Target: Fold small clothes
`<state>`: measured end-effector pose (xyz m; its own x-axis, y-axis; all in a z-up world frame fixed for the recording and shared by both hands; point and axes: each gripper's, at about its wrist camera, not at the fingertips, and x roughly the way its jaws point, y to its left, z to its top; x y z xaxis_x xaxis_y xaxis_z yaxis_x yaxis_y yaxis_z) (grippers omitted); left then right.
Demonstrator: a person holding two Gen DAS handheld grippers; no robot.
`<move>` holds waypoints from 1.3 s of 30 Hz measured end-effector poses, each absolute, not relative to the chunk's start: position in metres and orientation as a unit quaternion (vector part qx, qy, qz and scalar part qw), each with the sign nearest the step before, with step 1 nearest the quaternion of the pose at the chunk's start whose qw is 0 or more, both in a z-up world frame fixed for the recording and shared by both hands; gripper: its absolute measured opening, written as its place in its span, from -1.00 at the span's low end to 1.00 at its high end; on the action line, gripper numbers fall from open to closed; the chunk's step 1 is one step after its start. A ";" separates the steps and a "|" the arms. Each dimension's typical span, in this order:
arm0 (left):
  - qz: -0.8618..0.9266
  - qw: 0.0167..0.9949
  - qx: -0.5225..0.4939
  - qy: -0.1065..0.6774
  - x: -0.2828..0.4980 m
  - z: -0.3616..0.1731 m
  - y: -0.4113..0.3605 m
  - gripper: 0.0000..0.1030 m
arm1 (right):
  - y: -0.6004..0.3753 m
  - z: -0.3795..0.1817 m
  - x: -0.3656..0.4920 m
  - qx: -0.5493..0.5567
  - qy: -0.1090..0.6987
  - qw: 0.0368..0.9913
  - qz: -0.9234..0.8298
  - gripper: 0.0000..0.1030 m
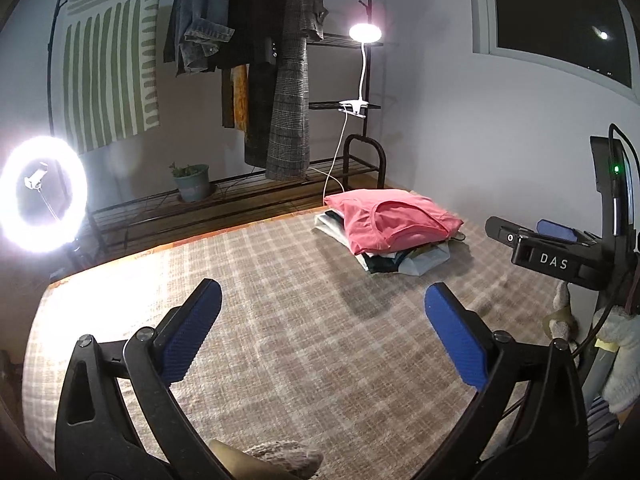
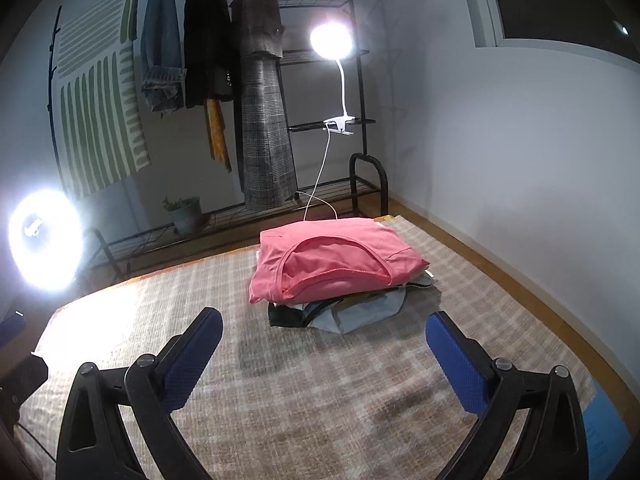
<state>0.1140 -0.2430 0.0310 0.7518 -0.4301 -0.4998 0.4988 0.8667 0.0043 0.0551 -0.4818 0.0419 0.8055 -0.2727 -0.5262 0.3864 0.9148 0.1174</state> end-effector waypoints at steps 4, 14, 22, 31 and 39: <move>-0.251 0.931 0.072 0.256 0.113 0.029 -0.244 1.00 | -0.482 0.038 0.059 0.119 0.268 0.941 -0.167 0.99; -0.255 0.928 0.074 0.261 0.113 0.028 -0.244 1.00 | -0.486 0.031 0.061 0.128 0.278 0.937 -0.170 0.99; -0.254 0.929 0.076 0.259 0.113 0.028 -0.244 1.00 | -0.487 0.029 0.063 0.134 0.282 0.935 -0.170 0.99; -0.255 0.929 0.077 0.258 0.112 0.028 -0.242 1.00 | -0.478 0.027 0.068 0.138 0.283 0.934 -0.167 0.99; -0.250 0.930 0.078 0.257 0.112 0.027 -0.242 1.00 | -0.476 0.026 0.071 0.142 0.285 0.934 -0.165 0.99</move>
